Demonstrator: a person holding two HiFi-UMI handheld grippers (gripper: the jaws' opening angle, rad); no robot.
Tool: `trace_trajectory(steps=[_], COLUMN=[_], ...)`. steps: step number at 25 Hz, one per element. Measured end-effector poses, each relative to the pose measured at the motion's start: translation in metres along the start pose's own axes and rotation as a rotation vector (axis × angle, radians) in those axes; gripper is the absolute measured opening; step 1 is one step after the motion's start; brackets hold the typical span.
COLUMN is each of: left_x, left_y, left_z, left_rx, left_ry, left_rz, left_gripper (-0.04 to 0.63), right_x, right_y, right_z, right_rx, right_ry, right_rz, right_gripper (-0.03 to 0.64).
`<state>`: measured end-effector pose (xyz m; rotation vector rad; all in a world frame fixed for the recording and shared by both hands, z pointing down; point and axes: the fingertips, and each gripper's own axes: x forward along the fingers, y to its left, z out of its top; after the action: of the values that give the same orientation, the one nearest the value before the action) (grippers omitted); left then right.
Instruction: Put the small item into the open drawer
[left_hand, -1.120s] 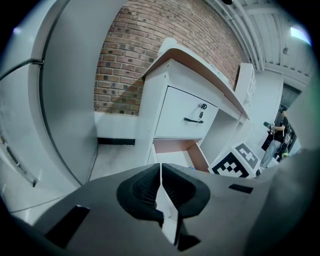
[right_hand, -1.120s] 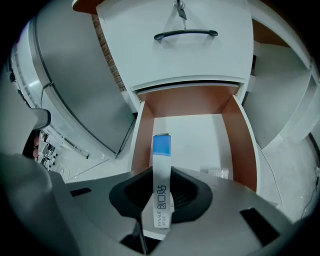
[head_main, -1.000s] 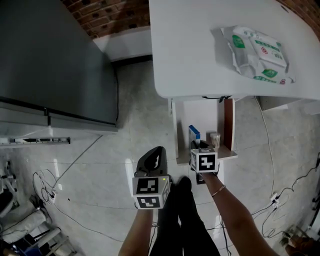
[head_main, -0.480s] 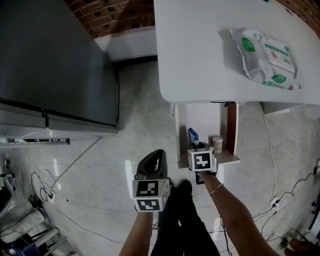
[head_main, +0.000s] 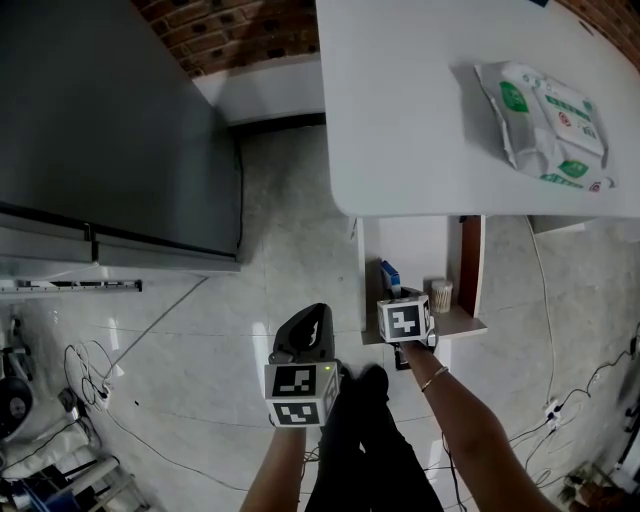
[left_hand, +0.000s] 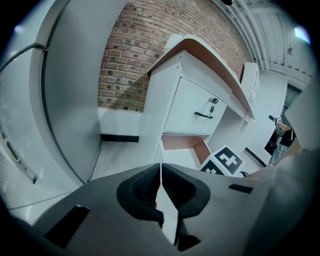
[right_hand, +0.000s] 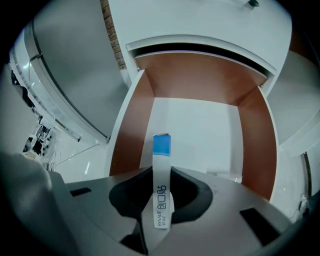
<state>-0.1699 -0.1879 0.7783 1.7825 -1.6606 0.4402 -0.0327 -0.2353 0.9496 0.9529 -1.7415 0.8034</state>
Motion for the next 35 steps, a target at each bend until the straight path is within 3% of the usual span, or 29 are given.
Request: trace_trajectory(steps=[7,13,23,35], left_x=[0.004,0.007,-0.005,-0.043], left_y=[0.006,0.007,0.0,-0.032], left_z=[0.002,0.0,0.006,0.033], left_rx=[-0.009,-0.012,-0.003,0.039], left_ry=[-0.001,0.013,0.023,0.012], left_rz=[0.006,0.009,0.005,-0.029], left_gripper=[0.029,0.029,0.029,0.029], right_x=[0.008,0.011,-0.027,-0.146], right_y=[-0.001,-0.006,-0.013,0.005], right_z=[0.003,-0.002,0.014,0.044], right_rx=[-0.011,0.066,0.146,0.133], right_ry=[0.021,0.037,-0.08,-0.303], right_rz=[-0.008,-0.009,0.012,0.09], right_gripper=[0.089,0.106,0.161,0.141])
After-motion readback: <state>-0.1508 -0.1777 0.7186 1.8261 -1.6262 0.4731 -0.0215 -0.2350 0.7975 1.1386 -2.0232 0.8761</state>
